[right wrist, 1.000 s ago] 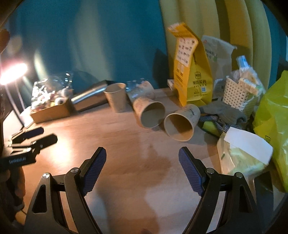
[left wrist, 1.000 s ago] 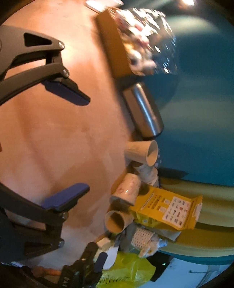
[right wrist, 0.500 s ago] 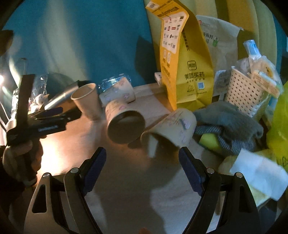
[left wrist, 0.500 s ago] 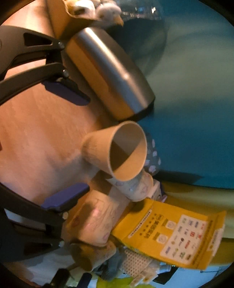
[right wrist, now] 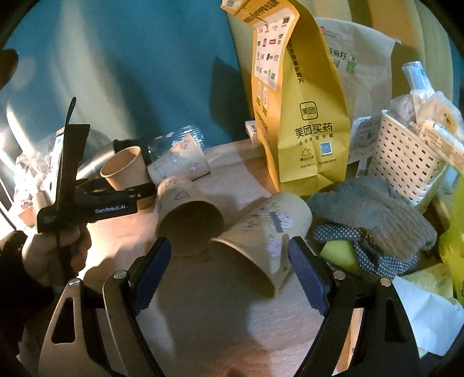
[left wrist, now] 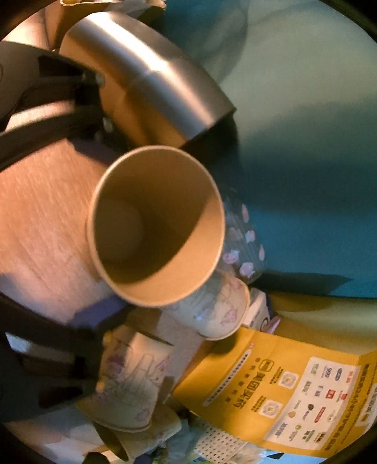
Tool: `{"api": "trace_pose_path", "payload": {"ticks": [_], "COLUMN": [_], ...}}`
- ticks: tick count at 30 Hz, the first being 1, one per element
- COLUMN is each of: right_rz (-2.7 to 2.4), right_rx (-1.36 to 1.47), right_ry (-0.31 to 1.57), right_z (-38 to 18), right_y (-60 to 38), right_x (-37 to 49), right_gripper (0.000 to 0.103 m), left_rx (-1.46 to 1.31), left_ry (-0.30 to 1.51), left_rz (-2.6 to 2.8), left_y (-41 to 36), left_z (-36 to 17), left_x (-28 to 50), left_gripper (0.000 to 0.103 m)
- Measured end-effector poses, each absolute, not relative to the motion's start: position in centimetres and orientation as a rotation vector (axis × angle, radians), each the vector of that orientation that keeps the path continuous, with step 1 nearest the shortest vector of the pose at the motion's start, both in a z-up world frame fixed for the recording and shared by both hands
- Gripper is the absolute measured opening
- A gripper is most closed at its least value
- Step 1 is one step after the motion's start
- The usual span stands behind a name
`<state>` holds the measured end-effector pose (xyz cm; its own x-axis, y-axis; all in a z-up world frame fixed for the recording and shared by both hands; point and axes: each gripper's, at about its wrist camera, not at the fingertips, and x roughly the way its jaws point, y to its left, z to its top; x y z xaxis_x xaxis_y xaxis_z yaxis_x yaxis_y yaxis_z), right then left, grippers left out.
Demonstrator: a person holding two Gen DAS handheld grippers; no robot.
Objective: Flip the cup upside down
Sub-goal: 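Close the left gripper on the paper cup rim and lift it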
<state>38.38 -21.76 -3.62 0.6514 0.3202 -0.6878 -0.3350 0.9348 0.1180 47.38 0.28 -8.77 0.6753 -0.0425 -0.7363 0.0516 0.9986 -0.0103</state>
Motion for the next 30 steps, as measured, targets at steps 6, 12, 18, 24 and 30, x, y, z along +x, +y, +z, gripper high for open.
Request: {"api": "trace_pose_path", "payload": {"ticks": [6, 12, 18, 24, 30], "right_rz": [0.367, 0.377, 0.416, 0.461, 0.501], "right_rx": [-0.011, -0.007, -0.015, -0.026, -0.036], "right_ry": [0.773, 0.755, 0.743, 0.73, 0.738], "right_z": [-3.5, -2.6, -1.6, -1.0, -1.1], "right_y": [-22.0, -22.1, -21.5, -20.9, -20.5], "right_x": [38.1, 35.7, 31.5, 26.2, 21.1], "right_gripper": [0.085, 0.085, 0.085, 0.085, 0.085], "left_rx": [0.007, 0.002, 0.023, 0.029, 0.075], "left_ry": [0.835, 0.83, 0.839, 0.861, 0.854], "left_rz": [-0.045, -0.043, -0.05, -0.058, -0.024], "left_y": [0.8, 1.9, 1.6, 0.0, -1.1], "left_z": [-8.8, -7.3, -5.4, -4.2, -3.0], "left_x": [46.8, 41.7, 34.2, 25.8, 17.4], "left_gripper": [0.059, 0.059, 0.059, 0.059, 0.059]}}
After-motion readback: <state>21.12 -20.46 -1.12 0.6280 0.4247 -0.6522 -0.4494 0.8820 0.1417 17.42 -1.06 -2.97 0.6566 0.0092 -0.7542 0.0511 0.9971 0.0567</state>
